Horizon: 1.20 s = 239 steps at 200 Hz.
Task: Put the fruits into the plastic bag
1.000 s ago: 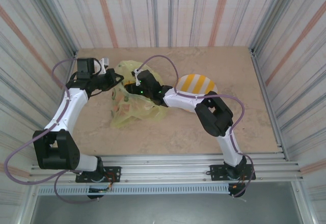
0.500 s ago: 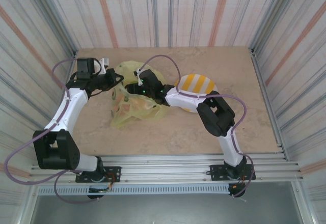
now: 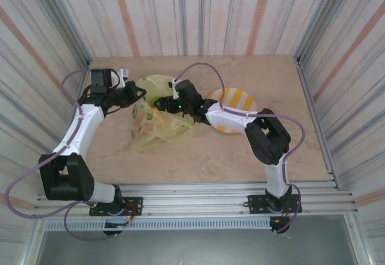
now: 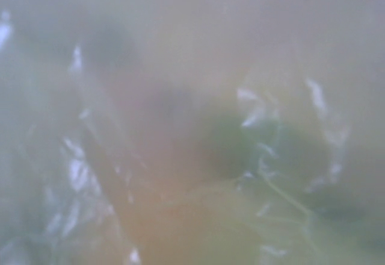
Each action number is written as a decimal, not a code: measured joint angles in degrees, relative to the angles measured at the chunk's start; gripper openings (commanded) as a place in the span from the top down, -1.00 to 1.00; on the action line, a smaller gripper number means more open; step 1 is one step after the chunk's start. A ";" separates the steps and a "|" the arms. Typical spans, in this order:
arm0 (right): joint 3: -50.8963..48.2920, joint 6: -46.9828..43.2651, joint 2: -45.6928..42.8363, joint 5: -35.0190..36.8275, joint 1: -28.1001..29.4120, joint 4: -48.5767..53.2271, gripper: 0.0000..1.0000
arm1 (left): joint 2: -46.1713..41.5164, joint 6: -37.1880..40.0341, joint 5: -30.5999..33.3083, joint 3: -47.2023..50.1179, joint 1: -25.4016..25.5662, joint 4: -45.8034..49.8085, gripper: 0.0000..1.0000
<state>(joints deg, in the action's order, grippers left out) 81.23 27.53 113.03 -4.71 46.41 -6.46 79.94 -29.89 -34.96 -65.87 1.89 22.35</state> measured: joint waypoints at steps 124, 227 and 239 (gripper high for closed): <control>-15.39 -14.62 -22.80 2.54 -0.22 8.28 -0.91 | 0.00 0.00 0.00 0.00 0.00 0.02 1.00; -19.28 -21.66 -30.58 6.10 -11.32 10.34 -0.93 | 0.00 0.00 0.02 0.00 0.00 0.02 1.00; -18.18 -22.23 -28.15 5.70 -11.58 10.54 -0.92 | 0.00 0.00 0.02 0.00 0.00 0.02 1.00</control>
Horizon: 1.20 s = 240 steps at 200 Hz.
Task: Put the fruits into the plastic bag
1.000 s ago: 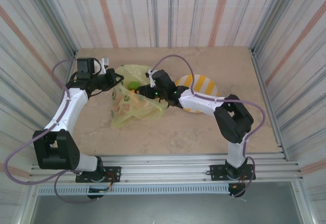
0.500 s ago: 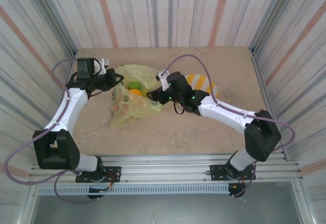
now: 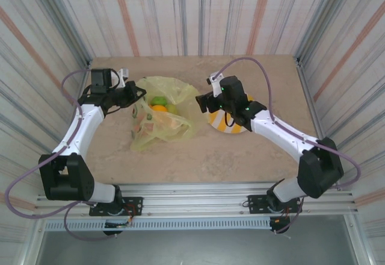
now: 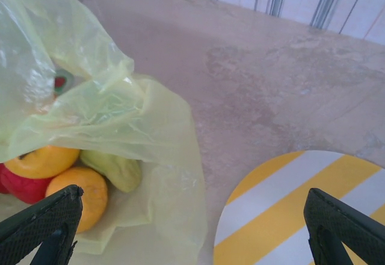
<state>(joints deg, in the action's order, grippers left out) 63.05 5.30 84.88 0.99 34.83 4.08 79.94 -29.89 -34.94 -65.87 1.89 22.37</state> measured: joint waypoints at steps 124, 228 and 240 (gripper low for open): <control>11.61 3.63 16.22 -11.98 -1.14 -0.31 1.00 | 0.02 0.04 0.68 0.00 0.11 0.02 1.00; -0.11 18.10 3.82 -14.93 1.97 -9.75 1.00 | 9.07 0.07 8.02 -13.42 4.57 5.38 0.98; -1.07 19.21 3.15 -14.23 1.90 -10.29 1.00 | 12.28 0.07 8.70 -17.46 5.20 6.03 0.94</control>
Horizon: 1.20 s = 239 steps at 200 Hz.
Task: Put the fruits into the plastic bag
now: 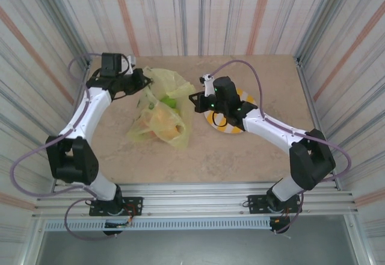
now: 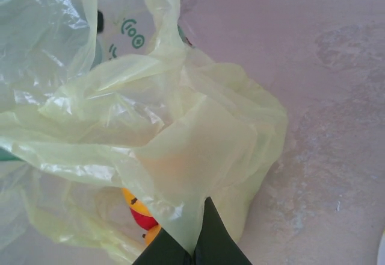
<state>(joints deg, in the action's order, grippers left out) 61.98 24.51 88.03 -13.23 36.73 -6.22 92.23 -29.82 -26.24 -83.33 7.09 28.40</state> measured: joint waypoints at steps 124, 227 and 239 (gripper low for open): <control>-5.25 5.22 -3.65 5.73 -0.24 -3.67 1.00 | -12.55 5.33 5.73 4.94 -1.18 4.76 -0.72; -5.20 5.51 -1.29 5.73 -2.03 -4.46 1.00 | -51.08 2.99 10.05 39.15 8.59 12.52 -0.62; -5.20 5.51 -1.29 5.75 -2.38 -4.46 1.00 | -51.76 1.84 10.56 41.20 10.93 12.50 -0.60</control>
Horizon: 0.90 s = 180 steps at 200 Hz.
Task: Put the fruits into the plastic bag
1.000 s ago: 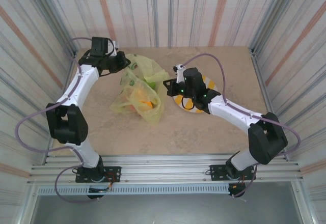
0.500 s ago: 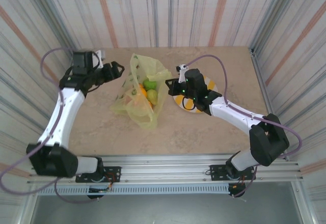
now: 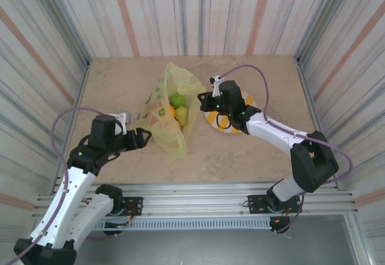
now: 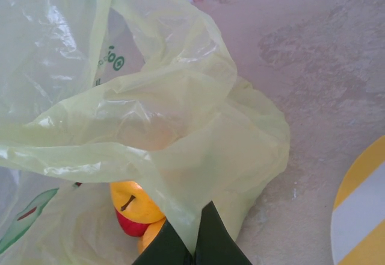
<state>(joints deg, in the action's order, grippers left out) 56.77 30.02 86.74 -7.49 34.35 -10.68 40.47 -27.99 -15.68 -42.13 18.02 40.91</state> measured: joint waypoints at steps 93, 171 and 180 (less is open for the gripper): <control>0.00 0.02 0.00 -0.02 -0.63 0.00 1.00 | 7.37 -4.42 2.64 6.58 10.56 -11.89 -0.36; 0.09 0.00 -0.50 -0.02 -0.92 0.74 1.00 | 14.43 -4.35 6.82 4.96 10.56 -22.93 1.00; 0.48 0.00 -0.59 0.02 -1.03 1.25 1.00 | 14.21 -3.82 7.87 3.74 10.54 -22.97 1.00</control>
<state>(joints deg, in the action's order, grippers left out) 57.25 30.02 86.15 -7.46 33.32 -9.43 54.68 -31.81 -7.81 -38.39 28.56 17.93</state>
